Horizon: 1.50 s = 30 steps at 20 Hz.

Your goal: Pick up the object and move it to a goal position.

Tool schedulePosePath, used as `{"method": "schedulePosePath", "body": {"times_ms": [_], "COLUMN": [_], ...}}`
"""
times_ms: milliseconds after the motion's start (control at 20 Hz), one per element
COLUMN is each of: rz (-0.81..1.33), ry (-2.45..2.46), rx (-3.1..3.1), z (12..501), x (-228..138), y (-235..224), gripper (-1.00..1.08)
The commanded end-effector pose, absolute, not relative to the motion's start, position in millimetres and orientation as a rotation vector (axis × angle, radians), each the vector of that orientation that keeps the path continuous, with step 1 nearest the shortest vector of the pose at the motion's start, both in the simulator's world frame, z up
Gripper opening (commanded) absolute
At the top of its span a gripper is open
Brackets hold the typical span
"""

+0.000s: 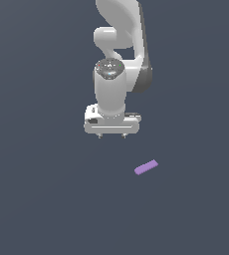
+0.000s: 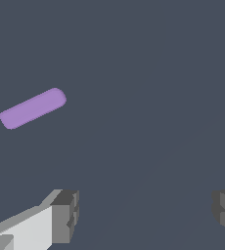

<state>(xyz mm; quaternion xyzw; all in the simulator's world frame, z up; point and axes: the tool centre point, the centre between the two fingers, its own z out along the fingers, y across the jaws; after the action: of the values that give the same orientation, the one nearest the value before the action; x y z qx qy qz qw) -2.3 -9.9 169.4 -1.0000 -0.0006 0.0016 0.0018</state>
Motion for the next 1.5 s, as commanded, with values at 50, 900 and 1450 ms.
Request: {"method": "schedulePosePath", "body": {"times_ms": [50, 900, 1450], "rz": [0.005, 0.026, 0.025], "ry": [-0.004, -0.061, 0.216], "rx": [-3.138, -3.144, -3.132], "z": [169, 166, 152], "x": [-2, 2, 16], "y": [-9, 17, 35], "gripper": [1.0, 1.0, 1.0]}}
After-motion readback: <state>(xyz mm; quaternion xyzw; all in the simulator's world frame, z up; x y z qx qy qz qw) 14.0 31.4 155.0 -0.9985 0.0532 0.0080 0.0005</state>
